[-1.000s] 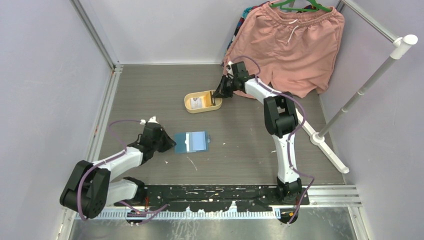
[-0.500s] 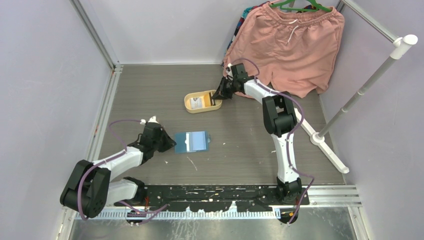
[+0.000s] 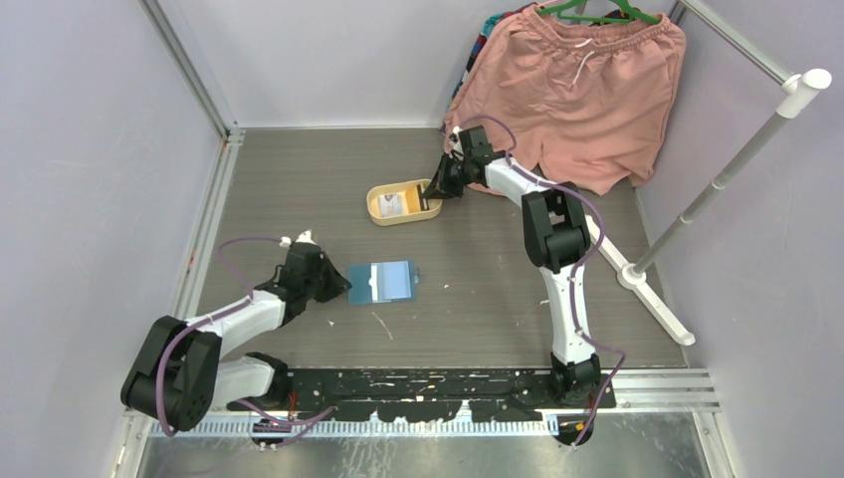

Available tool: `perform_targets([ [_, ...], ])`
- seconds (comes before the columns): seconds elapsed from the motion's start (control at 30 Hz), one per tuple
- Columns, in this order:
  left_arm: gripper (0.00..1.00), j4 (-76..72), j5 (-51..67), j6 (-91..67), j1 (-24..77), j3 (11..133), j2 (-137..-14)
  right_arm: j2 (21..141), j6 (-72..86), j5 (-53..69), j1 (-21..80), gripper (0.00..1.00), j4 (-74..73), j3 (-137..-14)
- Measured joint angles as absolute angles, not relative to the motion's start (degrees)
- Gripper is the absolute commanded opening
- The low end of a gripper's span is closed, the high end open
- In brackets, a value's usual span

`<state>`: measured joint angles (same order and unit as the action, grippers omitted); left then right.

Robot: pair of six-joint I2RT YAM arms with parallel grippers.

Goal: Take the credit cards out of the card holder

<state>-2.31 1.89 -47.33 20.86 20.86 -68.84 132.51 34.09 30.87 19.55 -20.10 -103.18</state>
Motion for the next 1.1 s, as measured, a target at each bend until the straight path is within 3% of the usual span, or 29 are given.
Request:
perform_targets([
  [0.2,0.0,-2.33,2.0,-47.33,20.86,20.88,-68.88,132.51,32.49,29.21,19.55,0.01,-21.58,-103.94],
  [0.33,0.0,-2.31,2.02,-47.29,20.86,20.91,-68.88,132.51,30.76,27.42,19.55,0.27,-22.83,-104.14],
  [0.5,0.0,-2.09,2.15,-47.07,20.86,21.04,-68.88,132.25,28.29,25.12,19.64,0.41,-24.97,-105.54],
  [0.87,0.0,-1.13,2.22,-46.87,20.86,21.37,-68.75,129.91,25.1,20.82,19.75,0.46,-27.49,-106.04],
  [1.1,0.0,1.28,2.57,-46.24,20.86,21.56,-67.57,121.01,25.47,20.08,19.77,0.46,-24.75,-102.06],
])
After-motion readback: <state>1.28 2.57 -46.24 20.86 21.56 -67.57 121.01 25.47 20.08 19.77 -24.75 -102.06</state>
